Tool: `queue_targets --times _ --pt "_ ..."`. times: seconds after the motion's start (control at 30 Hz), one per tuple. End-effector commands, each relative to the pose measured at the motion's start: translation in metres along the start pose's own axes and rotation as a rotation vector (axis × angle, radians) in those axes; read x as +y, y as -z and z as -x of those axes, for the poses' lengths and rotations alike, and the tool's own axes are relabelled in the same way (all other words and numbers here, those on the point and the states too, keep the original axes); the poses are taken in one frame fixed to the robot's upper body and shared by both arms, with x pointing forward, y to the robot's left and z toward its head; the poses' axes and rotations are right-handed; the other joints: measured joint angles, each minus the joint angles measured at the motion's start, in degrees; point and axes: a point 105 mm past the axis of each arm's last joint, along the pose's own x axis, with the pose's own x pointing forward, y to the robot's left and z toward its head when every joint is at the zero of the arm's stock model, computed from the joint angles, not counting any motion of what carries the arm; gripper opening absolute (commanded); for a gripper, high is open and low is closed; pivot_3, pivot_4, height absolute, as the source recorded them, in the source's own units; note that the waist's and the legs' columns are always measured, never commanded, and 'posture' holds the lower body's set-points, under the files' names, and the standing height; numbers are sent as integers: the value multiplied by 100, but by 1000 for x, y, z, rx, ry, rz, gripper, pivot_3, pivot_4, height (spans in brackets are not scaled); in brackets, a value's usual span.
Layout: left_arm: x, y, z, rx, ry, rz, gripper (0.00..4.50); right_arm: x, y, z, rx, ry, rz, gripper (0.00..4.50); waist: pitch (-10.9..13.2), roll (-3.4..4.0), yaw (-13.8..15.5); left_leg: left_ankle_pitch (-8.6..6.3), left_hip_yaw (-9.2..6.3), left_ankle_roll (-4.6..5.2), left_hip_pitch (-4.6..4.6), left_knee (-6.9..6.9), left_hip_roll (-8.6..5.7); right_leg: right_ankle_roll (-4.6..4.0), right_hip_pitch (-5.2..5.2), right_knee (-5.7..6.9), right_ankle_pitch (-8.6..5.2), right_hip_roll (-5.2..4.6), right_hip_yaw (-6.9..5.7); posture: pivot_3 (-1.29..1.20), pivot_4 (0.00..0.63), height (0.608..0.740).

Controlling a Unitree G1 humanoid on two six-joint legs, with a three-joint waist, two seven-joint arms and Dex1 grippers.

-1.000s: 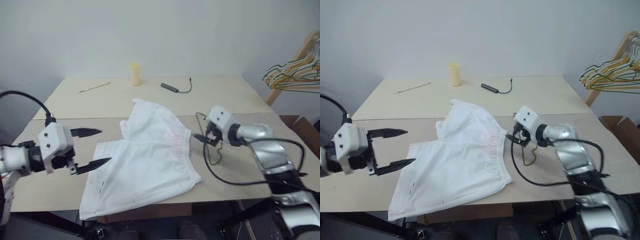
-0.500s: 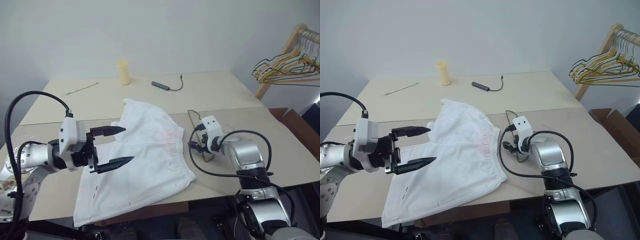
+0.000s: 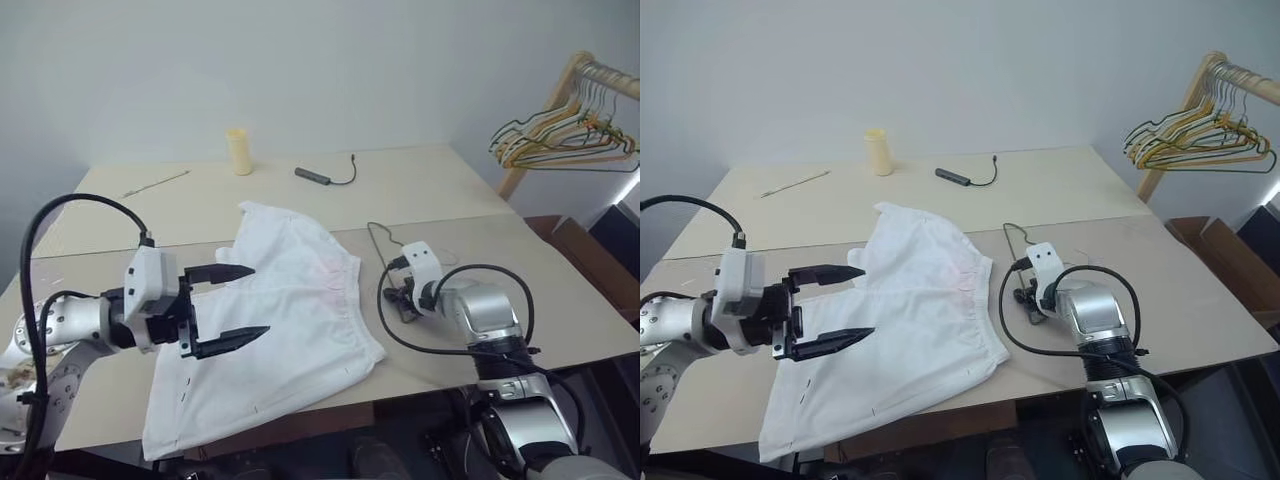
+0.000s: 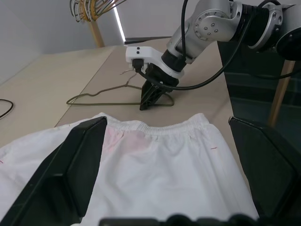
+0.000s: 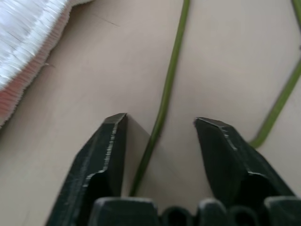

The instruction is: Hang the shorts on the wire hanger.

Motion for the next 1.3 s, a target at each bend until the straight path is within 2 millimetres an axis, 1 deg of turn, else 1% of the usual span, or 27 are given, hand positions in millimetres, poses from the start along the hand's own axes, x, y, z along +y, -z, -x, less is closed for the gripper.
queue_targets --times 0.03,0.17,0.2,0.27,0.33,0.43,0.5,0.53,0.57,0.63,0.7,0.77,0.83,0.93,1.03,1.13,1.2,1.3 --pt "2 -9 0 1 -36 -77 4500 2 28 -8 116 -2 -9 1590 -19 -10 5 0 0 0 1 0 2 0 1 0 0 3 0 -112 0 740" --pt "1 -8 -1 5 -34 -75 4500 1 31 -9 123 0 -17 212 -48 -35 3 0 0 0 3 -1 3 -1 2 -1 0 3 2 -110 0 740" --pt "2 -7 -1 8 -35 -76 4500 0 31 -9 125 2 -17 29 -52 -40 3 0 0 0 3 -2 4 -1 2 -2 0 3 2 -112 0 740" --pt "3 -6 -1 7 -42 -77 4500 -1 31 -9 122 8 -21 29 -55 -44 6 0 0 0 3 -3 4 -1 2 -3 0 4 2 -113 0 740" --pt "8 -7 -2 -9 -61 -81 4500 -4 26 -8 98 22 -30 29 -57 -47 11 0 0 -1 3 -3 4 -1 2 -3 0 4 2 -117 0 740" --pt "19 -10 -6 -54 -128 -72 4500 -8 -1 -3 -24 51 -81 29 -62 -53 14 0 -1 -1 4 -2 5 -1 3 -3 0 4 2 -118 0 740" --pt "33 -14 -9 -112 -221 -15 4500 -13 -30 9 -175 117 -37 29 -57 -47 15 0 -1 -1 4 0 5 0 4 -4 1 5 4 -121 0 740" --pt "42 -16 -10 -152 -280 41 4500 -13 -47 18 -268 135 -7 29 -48 -32 12 0 -1 -1 0 2 3 3 2 -4 3 4 8 -122 0 740" --pt "52 -17 -12 -204 -334 123 4500 -9 -64 29 -371 124 27 29 -41 -22 12 0 -1 0 -2 1 1 5 -2 -5 4 3 13 -123 0 740" --pt "63 -17 -16 -275 -389 256 4500 2 -87 46 -512 86 67 29 -23 6 17 0 -4 0 -15 0 -2 8 -12 -5 4 0 15 -127 0 740" --pt "70 -19 -22 -355 -422 390 4500 14 -103 60 -621 39 82 29 -23 6 -2 0 -11 0 -33 -1 -5 12 -29 -3 4 -3 13 -128 0 740" --pt "78 -23 -29 -462 -435 551 4500 33 -120 79 -755 -44 113 29 -23 6 -7 -5 -18 -1 -41 0 -4 14 -32 -5 4 -5 12 -125 0 740" --pt "84 -27 -37 -535 -426 671 4500 50 -129 96 -876 -96 200 29 -23 6 9 -5 -28 -1 -56 4 -10 20 -40 -7 8 -14 5 -123 0 740" --pt "96 -30 -47 -599 -437 836 4500 77 -133 117 -1052 -147 364 29 -23 5 27 -5 -32 -2 -73 11 -18 26 -53 -7 12 -23 4 -126 0 740" --pt "97 -40 -54 -638 -387 878 4500 97 -124 123 -1112 -204 469 29 -23 5 36 -5 -33 -3 -73 12 -20 27 -52 -8 12 -22 2 -128 0 740" --pt "97 -51 -56 -681 -350 904 4500 108 -115 124 -1143 -235 547 29 -23 5 32 -4 -32 -4 -73 12 -24 26 -52 -9 12 -22 3 -137 0 740" --pt "94 -57 -59 -682 -321 881 4500 112 -111 123 -1142 -240 581 29 -23 5 22 -3 -31 -5 -72 12 -24 25 -52 -9 13 -21 3 -140 0 740" --pt "93 -59 -62 -674 -328 870 4500 115 -109 122 -1147 -239 600 29 -23 5 9 -1 -31 -8 -64 11 -24 22 -46 -9 13 -16 3 -141 0 740"
